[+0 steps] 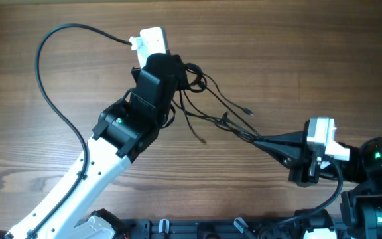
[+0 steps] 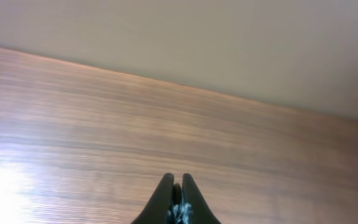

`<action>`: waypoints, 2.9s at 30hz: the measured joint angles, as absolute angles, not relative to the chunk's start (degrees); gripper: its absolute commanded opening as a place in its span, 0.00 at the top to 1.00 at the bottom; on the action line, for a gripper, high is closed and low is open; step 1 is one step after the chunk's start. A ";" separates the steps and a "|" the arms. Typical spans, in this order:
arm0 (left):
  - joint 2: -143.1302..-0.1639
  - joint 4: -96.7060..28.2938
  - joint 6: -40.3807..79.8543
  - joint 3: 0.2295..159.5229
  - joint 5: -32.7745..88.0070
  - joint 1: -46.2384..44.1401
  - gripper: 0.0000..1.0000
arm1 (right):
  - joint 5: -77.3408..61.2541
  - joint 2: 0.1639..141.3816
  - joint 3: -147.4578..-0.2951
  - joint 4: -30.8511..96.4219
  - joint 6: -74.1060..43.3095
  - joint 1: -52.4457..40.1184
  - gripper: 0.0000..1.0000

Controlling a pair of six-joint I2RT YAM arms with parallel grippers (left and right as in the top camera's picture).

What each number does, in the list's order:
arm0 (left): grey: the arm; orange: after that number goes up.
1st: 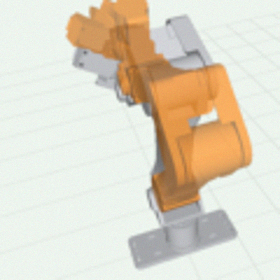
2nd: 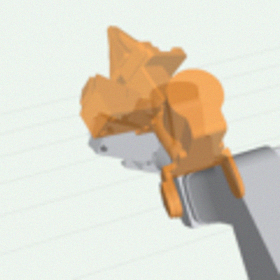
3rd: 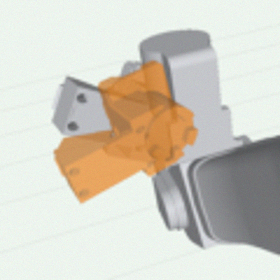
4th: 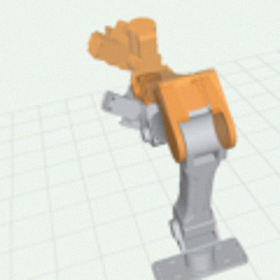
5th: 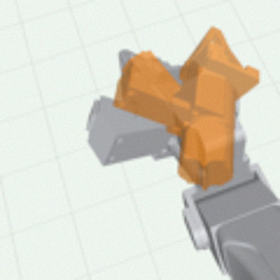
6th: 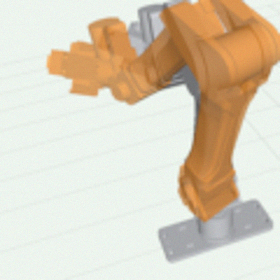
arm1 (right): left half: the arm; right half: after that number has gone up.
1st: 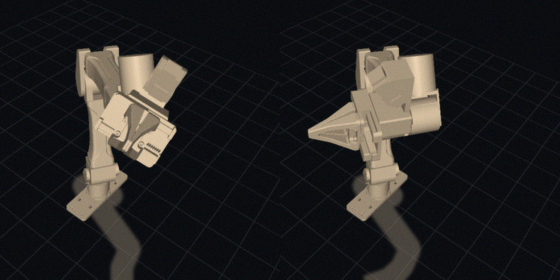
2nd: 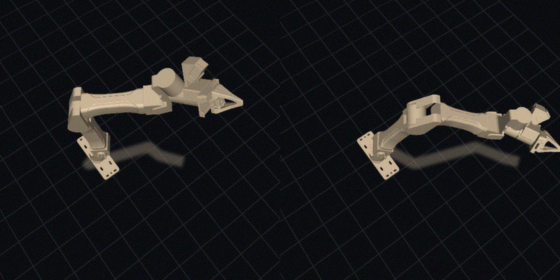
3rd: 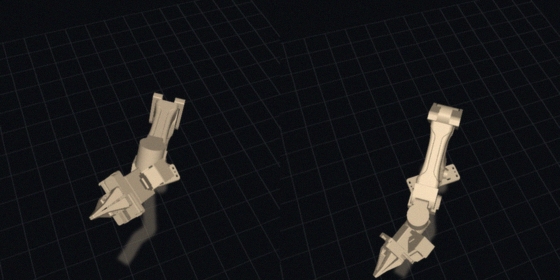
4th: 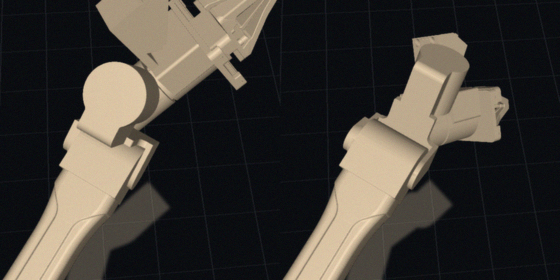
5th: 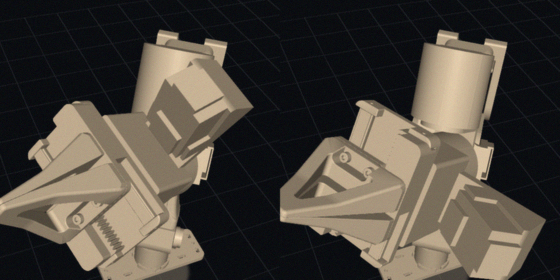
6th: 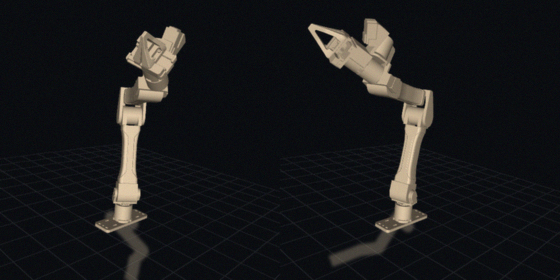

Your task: Untangle cables

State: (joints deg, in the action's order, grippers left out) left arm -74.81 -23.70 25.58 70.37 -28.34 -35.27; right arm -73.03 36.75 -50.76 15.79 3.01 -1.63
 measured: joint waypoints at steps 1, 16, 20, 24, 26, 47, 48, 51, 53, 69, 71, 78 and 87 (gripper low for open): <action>-74.81 -23.68 25.65 70.37 -28.99 -35.27 0.96 | -73.03 36.75 -50.76 15.77 2.85 -1.63 0.96; -74.81 -11.84 28.58 70.39 -31.88 -32.58 0.96 | -67.57 36.77 -50.76 34.83 1.19 -1.63 0.00; -74.81 -7.01 29.41 70.39 -27.38 -31.83 0.96 | -57.56 36.73 -50.74 40.34 -1.80 -1.63 0.00; -74.81 -5.89 29.32 70.39 -20.34 -31.75 0.96 | -49.36 36.73 -50.74 40.75 -4.08 -1.63 0.00; -74.81 -5.41 28.58 70.41 -16.69 -31.75 0.96 | -46.33 36.73 -50.74 40.75 -5.17 -1.63 0.00; -74.81 -4.23 19.40 70.39 25.67 -31.75 0.96 | -36.77 36.73 -50.74 29.06 -18.72 -1.63 0.00; -74.81 -4.25 18.59 70.39 28.99 -31.75 0.96 | -37.01 36.73 -50.74 28.71 -19.44 -1.63 0.00; -74.81 -4.23 16.73 70.39 37.50 -31.75 0.96 | -37.47 36.73 -50.74 26.98 -21.28 -1.63 0.01; -74.81 -4.25 16.05 70.39 41.76 -31.75 0.96 | -37.50 36.73 -50.74 26.63 -21.67 -1.63 0.01; -74.81 -2.09 15.07 70.39 50.50 -36.03 0.96 | -54.63 36.73 -50.74 25.15 -17.72 -1.63 0.51; -74.81 -2.09 15.07 70.39 50.72 -36.40 0.96 | -55.94 36.73 -50.74 25.17 -17.67 -1.63 0.59; -74.78 -1.65 15.07 70.41 51.16 -38.87 0.96 | -57.01 36.73 -50.74 25.63 -16.16 -1.63 0.96; -74.78 -1.45 15.05 70.41 51.13 -38.92 0.96 | -56.97 36.80 -50.74 25.50 -15.68 -1.63 0.36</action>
State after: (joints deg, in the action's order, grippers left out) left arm -74.78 -1.45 15.05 70.41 51.13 -38.92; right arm -56.97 36.80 -50.74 25.50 -15.68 -1.63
